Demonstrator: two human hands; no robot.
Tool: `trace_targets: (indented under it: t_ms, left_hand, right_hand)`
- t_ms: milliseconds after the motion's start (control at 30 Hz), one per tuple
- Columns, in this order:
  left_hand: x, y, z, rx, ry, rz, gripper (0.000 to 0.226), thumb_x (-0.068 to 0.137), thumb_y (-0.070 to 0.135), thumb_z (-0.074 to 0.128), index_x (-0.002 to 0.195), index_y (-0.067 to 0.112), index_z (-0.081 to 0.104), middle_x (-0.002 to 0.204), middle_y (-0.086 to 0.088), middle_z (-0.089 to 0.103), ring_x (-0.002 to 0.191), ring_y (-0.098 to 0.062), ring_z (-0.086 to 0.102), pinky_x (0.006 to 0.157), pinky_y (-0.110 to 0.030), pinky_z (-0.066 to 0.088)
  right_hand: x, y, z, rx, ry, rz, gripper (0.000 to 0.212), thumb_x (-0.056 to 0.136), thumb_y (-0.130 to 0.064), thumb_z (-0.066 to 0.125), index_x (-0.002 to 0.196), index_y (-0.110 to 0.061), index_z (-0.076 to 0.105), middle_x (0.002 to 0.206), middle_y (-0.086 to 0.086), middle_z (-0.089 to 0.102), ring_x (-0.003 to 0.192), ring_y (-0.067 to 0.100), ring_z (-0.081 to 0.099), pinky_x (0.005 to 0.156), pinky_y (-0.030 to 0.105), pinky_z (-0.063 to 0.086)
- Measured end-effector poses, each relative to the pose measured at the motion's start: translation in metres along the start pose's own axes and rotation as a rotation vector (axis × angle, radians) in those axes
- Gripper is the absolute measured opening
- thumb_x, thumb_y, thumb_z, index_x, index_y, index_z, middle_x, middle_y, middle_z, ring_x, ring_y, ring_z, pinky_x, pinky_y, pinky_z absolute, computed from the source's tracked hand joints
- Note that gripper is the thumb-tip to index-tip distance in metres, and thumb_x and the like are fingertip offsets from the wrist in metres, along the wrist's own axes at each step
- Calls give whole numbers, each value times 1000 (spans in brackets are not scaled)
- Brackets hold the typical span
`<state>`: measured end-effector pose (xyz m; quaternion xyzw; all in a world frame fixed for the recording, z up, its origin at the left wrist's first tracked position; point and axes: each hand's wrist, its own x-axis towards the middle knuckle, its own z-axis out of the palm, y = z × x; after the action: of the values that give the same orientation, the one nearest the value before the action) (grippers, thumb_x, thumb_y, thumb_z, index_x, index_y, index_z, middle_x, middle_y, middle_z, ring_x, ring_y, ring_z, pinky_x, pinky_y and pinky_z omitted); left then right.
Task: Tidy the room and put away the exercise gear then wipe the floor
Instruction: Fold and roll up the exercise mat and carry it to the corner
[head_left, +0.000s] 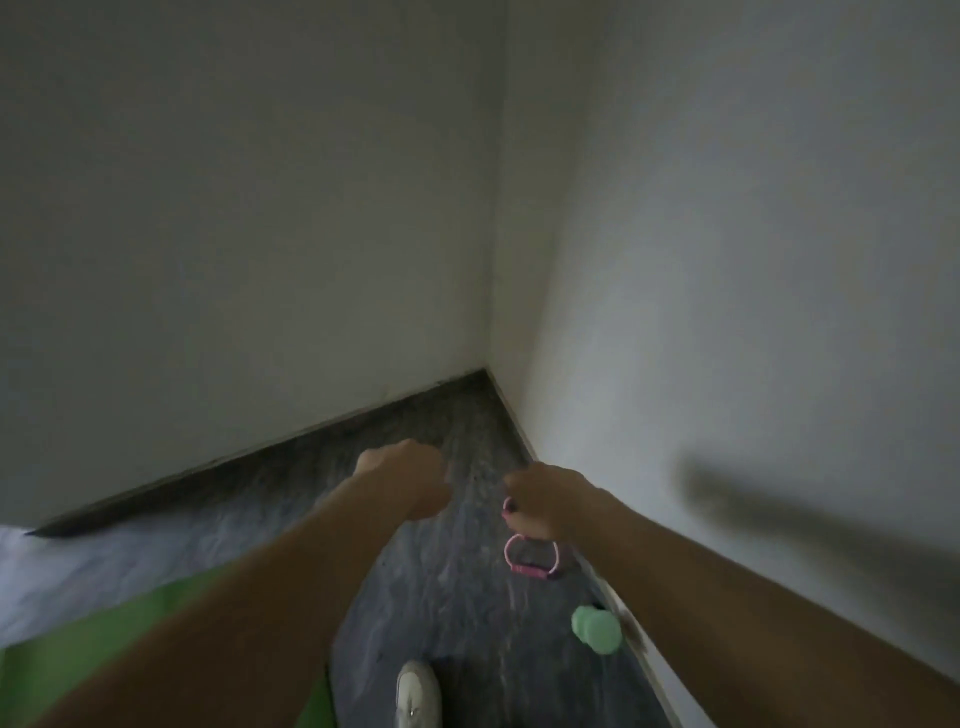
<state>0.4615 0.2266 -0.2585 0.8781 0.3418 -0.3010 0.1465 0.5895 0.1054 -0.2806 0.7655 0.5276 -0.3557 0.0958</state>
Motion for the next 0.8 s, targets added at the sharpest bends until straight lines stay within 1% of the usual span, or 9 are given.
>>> trace_targets:
  t_ms: [67,133,200,233,333,400,567,700,800]
  left_hand:
    - [-61,-22,-27,-24,-34,-39,40,86,41,47,115,18,62,121,-5,62,108,-27,60,84,-34,48]
    - [-122,-54,-53,-120,3,-59,46,85,43,49,118,15,63,127,-9,60,113,-30,58,95,-39,48]
    - [-188,-95,-69,-252,134,-143,38,88,35,50,118,14,63,129,-11,59,115,-31,56,99,-42,46]
    - [-222,-118,-72,-307,213,-201,35,89,32,50,117,15,63,129,-10,58,116,-31,55,99,-43,46]
    - [-332,-191,-49,-356,352,-397,30,90,28,48,113,17,64,126,-9,59,113,-30,56,97,-41,47]
    - [-406,-232,-16,-328,357,-515,31,91,25,48,113,13,65,125,-10,61,113,-29,57,95,-35,48]
    - [-563,-300,79,-374,202,-734,31,91,22,46,111,10,68,114,-10,67,103,-27,63,87,-32,51]
    - [-662,-337,150,-604,306,-743,19,91,21,51,98,15,68,89,-3,68,71,-17,62,65,-24,50]
    - [-743,-371,220,-726,337,-775,13,92,14,53,90,17,66,84,-6,64,64,-16,56,59,-22,46]
  right_hand:
    - [-26,-51,-39,-100,-142,-40,31,93,-20,54,115,0,63,96,11,64,80,25,61,78,33,51]
    - [-38,-111,-71,-215,-174,-64,33,92,-23,57,116,-1,63,107,12,67,87,27,63,81,33,49]
    - [-53,-182,-95,-317,-120,-134,37,90,-29,61,120,-7,63,125,10,63,109,28,62,93,34,46]
    - [-64,-218,-104,-348,-72,-195,38,89,-32,61,119,-8,64,127,12,62,112,30,60,94,36,47]
    - [-106,-328,-119,-387,52,-423,33,89,-31,60,113,-8,65,118,13,64,106,31,61,89,37,50]
    - [-139,-396,-117,-429,106,-568,28,89,-29,59,108,-8,65,113,12,66,103,29,61,87,36,50]
    - [-222,-544,-54,-475,115,-819,22,88,-27,60,102,-13,69,99,7,69,84,23,62,75,29,50]
    - [-286,-646,38,-427,11,-933,25,87,-29,59,105,-13,67,100,11,71,83,25,71,78,37,59]
    - [-332,-714,113,-407,-144,-970,26,90,-26,58,110,-10,62,106,12,68,89,26,72,74,37,57]
